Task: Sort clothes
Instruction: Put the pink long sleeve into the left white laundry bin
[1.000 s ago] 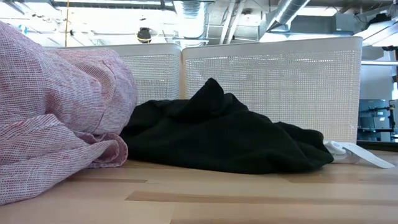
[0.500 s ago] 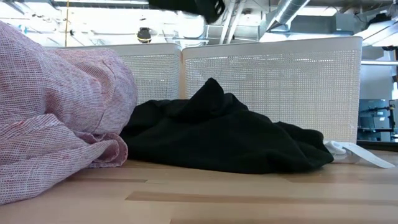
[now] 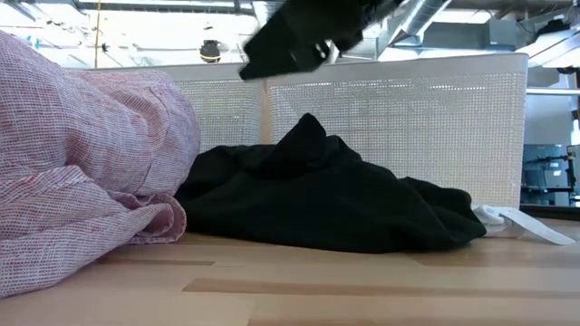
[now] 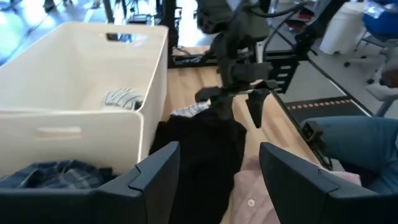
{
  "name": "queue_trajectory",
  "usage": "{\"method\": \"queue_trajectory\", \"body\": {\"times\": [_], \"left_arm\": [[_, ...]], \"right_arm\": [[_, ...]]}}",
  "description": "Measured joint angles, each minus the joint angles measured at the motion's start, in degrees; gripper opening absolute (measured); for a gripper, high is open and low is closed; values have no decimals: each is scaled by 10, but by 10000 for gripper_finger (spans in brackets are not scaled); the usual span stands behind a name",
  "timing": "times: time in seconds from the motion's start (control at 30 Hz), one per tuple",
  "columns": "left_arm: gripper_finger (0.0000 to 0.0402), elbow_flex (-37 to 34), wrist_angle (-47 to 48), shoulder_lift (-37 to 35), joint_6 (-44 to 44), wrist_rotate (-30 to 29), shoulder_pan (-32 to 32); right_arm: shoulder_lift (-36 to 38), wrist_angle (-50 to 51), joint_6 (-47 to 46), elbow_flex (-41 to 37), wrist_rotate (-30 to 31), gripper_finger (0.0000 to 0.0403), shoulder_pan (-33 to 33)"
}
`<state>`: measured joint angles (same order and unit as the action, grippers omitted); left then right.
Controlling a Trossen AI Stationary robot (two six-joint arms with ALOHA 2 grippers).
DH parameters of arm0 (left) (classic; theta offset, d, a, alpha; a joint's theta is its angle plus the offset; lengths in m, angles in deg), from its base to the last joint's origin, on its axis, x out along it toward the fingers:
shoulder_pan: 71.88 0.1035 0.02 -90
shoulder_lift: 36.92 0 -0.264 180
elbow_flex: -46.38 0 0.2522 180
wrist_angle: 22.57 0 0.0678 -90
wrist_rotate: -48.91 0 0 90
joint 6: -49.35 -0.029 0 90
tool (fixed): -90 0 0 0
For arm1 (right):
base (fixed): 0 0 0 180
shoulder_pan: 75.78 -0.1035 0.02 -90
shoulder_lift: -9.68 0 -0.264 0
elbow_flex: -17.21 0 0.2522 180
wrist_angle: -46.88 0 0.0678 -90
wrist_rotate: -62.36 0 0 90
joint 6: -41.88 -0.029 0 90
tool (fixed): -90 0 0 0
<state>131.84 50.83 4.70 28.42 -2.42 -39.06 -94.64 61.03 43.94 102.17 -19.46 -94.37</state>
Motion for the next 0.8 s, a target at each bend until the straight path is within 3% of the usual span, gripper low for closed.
{"method": "queue_trajectory", "body": {"times": [0.27,0.47,0.8], "left_arm": [[215,0,-25,7,13,-2,-40],[215,0,-41,27,36,-9,-75],[215,-38,-104,60,47,-67,-153]], "right_arm": [[-27,-152,32,3,-84,313,-8],[-71,-165,38,21,-93,313,-7],[-187,-158,53,140,-119,313,-1]]}}
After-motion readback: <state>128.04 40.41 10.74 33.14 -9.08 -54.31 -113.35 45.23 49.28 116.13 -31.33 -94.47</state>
